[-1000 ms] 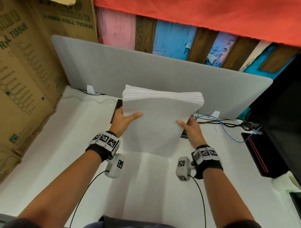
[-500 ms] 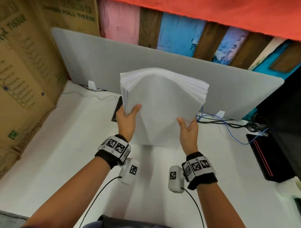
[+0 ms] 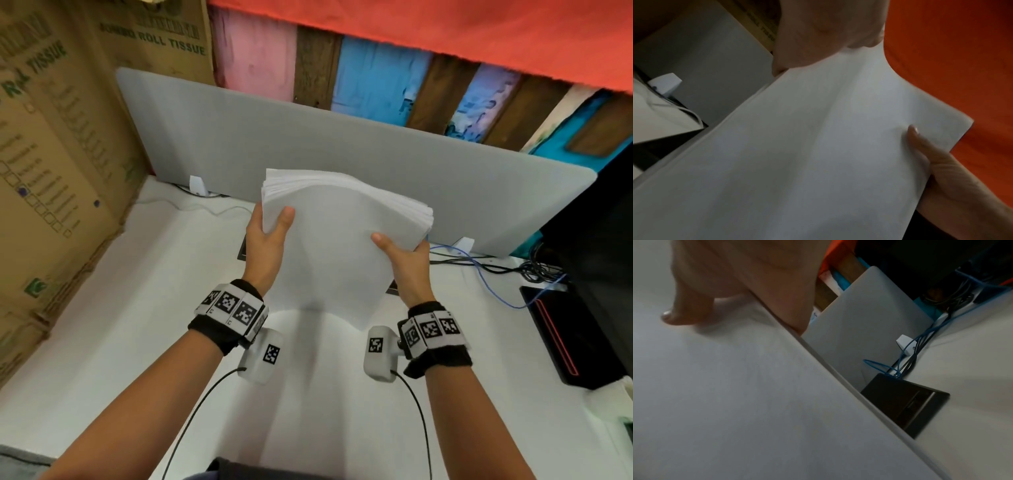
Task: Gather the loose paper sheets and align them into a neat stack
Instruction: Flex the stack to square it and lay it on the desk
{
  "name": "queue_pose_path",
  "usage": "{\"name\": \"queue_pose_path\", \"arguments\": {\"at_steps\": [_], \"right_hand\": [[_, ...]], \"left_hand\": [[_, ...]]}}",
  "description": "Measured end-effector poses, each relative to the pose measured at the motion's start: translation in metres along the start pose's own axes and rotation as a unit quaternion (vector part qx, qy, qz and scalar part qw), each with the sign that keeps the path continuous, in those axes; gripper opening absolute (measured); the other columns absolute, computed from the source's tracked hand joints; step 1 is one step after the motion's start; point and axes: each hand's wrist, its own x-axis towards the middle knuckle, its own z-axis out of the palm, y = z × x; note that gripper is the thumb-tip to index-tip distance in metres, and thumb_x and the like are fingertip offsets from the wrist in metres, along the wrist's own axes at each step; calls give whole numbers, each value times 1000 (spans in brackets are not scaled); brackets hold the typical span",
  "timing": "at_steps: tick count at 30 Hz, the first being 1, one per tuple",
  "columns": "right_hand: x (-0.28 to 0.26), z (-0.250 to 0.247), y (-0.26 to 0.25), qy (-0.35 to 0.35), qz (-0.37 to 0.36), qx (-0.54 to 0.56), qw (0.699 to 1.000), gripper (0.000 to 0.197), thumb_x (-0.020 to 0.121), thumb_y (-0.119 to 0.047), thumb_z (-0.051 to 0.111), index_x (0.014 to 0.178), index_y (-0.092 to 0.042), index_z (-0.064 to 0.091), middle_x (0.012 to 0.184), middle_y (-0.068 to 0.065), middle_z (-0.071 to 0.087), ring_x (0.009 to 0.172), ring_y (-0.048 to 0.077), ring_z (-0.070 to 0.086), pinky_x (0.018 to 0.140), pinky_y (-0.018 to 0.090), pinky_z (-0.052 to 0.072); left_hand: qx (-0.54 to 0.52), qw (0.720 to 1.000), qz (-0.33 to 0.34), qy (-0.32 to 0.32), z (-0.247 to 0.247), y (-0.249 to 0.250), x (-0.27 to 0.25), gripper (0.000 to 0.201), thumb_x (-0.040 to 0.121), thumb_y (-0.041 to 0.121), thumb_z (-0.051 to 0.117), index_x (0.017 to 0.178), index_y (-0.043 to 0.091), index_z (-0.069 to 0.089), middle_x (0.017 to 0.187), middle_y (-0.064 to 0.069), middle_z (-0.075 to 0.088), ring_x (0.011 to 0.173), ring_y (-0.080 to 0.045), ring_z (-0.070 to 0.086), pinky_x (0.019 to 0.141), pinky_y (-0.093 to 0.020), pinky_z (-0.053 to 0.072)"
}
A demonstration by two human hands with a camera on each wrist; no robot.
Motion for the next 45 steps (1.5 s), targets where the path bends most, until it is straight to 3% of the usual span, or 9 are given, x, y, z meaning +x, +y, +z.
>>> {"name": "queue_pose_path", "arguments": {"at_steps": [4, 8, 11, 14, 27, 36, 39, 42, 45], "right_hand": [[-2, 11, -7, 31, -10, 4, 999, 24, 80, -9, 71, 85, -28, 58, 85, -14, 65, 78, -1, 65, 83, 30, 53], [-4, 22, -12, 104, -36, 67, 992, 38, 69, -54, 63, 93, -25, 61, 100, 0, 66, 108, 27, 62, 99, 46, 46], [-7, 27, -18, 139, -52, 95, 984, 49, 64, -63, 54, 84, -18, 60, 93, 1, 62, 100, 27, 61, 98, 40, 46], [-9, 29, -21, 161, -49, 104, 980, 38, 70, -56, 54, 71, -18, 55, 77, -10, 54, 80, 9, 53, 90, 32, 43], [2, 23, -34, 173, -8, 104, 979, 23, 69, -28, 48, 46, -23, 52, 54, -7, 47, 59, 13, 45, 60, 25, 37], [6, 17, -38, 142, -5, 63, 988, 29, 89, -13, 44, 66, -16, 62, 65, -4, 57, 63, 11, 53, 58, 22, 41], [5, 15, -33, 122, -26, 51, 991, 28, 94, -30, 45, 75, -18, 62, 77, 0, 59, 74, 13, 56, 65, 25, 46], [3, 4, -20, 54, -78, 38, 995, 24, 76, -44, 61, 91, -25, 59, 91, -5, 60, 85, 7, 58, 77, 24, 49], [-3, -6, 2, 3, -11, 2, 1000, 33, 69, -13, 75, 92, -26, 56, 93, -9, 63, 76, -6, 64, 71, 15, 51]], "left_hand": [[4, 999, 49, 15, 10, 16, 3, 33, 78, 45, 60, 102, 23, 59, 99, 12, 66, 97, -3, 62, 86, -17, 47], [-22, 994, 57, 85, 25, 28, 8, 23, 93, 27, 54, 72, 22, 48, 57, 22, 52, 58, 8, 47, 61, -4, 36], [-32, 990, 47, 133, 29, 31, 12, 22, 91, 25, 57, 71, 20, 50, 64, 12, 46, 56, 10, 46, 58, -1, 34], [-42, 986, 28, 161, 29, 32, 18, 16, 86, 21, 64, 75, 20, 52, 73, 8, 52, 61, 10, 51, 59, -3, 38], [-17, 983, 3, 182, 29, 39, 27, 11, 86, 8, 54, 80, 18, 55, 76, 10, 54, 72, 0, 50, 57, 0, 38], [-17, 986, -1, 163, 26, 40, 24, 24, 92, 7, 39, 78, 18, 55, 75, 11, 49, 70, 1, 47, 62, -2, 36], [-32, 989, 1, 143, 24, 43, 22, 22, 95, 12, 38, 83, 16, 56, 83, 13, 51, 79, 5, 48, 71, -10, 36], [-11, 995, 70, 76, 16, 34, 14, 15, 99, 22, 38, 104, 13, 49, 93, 18, 45, 83, 21, 45, 76, -2, 36], [49, 994, 92, -32, -8, 6, 2, 37, 83, 26, 56, 115, 20, 39, 107, 13, 48, 92, 20, 50, 83, -5, 40]]}}
